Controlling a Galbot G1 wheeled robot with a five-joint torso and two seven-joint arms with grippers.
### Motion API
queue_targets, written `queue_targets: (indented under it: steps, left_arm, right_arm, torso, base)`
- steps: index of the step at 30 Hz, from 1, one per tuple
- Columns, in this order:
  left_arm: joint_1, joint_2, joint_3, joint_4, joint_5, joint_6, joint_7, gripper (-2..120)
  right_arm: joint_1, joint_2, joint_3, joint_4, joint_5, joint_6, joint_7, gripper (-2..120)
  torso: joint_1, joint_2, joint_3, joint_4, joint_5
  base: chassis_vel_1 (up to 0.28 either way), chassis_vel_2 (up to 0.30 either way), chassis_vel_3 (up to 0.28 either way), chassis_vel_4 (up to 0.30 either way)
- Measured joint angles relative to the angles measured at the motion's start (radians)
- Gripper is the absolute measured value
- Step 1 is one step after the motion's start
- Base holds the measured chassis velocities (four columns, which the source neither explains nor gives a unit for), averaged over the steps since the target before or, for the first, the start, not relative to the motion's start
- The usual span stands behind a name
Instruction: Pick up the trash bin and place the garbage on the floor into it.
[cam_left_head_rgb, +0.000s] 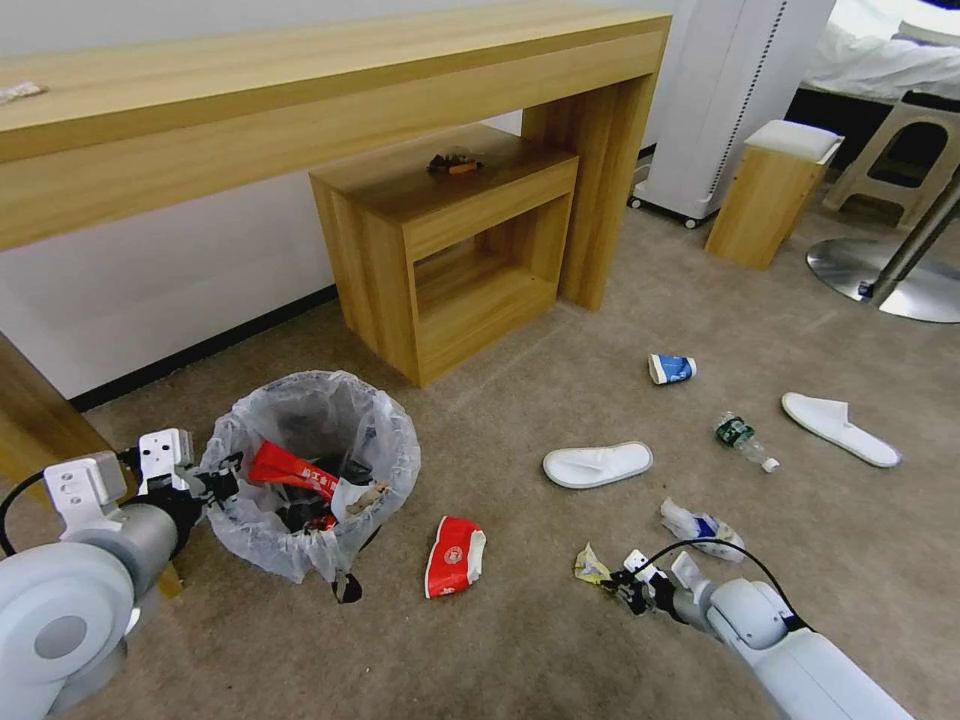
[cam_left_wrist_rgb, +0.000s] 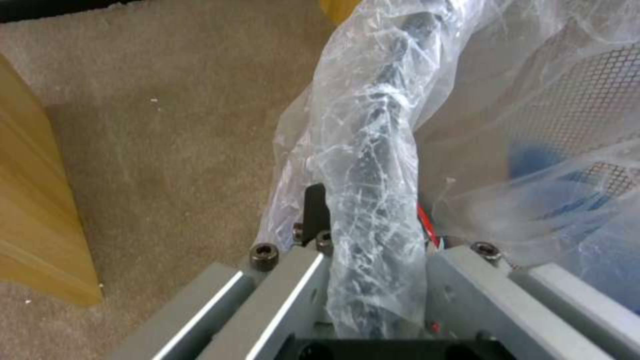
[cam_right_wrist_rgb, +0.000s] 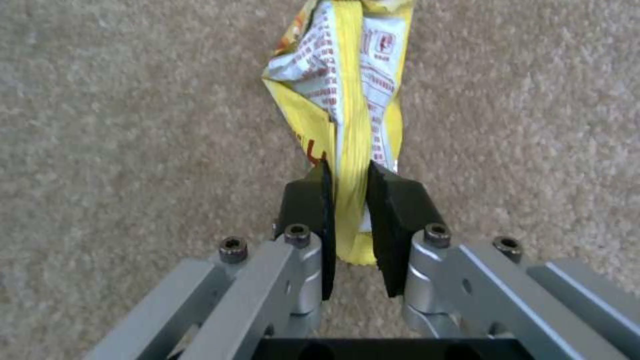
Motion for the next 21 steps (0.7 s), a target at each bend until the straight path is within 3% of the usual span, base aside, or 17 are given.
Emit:
queue_targets:
  steps: [5,8,21]
  left_arm:
    - [0.001,0.000,0.000,0.000,0.001,0.000,0.000,0]
    - [0.002,0.000,0.000,-0.001,0.001,0.000,0.000,0]
    - [0.002,0.001,0.000,-0.002,0.001,-0.001,0.001,0]
  right_arm:
    - [0.003,0.003,0.001,-0.009,-0.007,0.007,-0.003,13]
    - [0.009,0.005,0.001,-0.014,-0.008,0.014,-0.004,0]
    - [0.020,0.007,0.003,-0.026,0.002,0.058,0.029,0]
  torso:
    - [0.000,0.000,0.000,0.0000,0.0000]
    - [0.000,0.000,0.000,0.0000,0.0000]
    - [0.000,0.000,0.000,0.0000,0.0000]
  base:
    - [0.000,0.000,0.000,0.000]
    - [0.000,0.000,0.000,0.000]
    - [0.000,0.000,0.000,0.000]
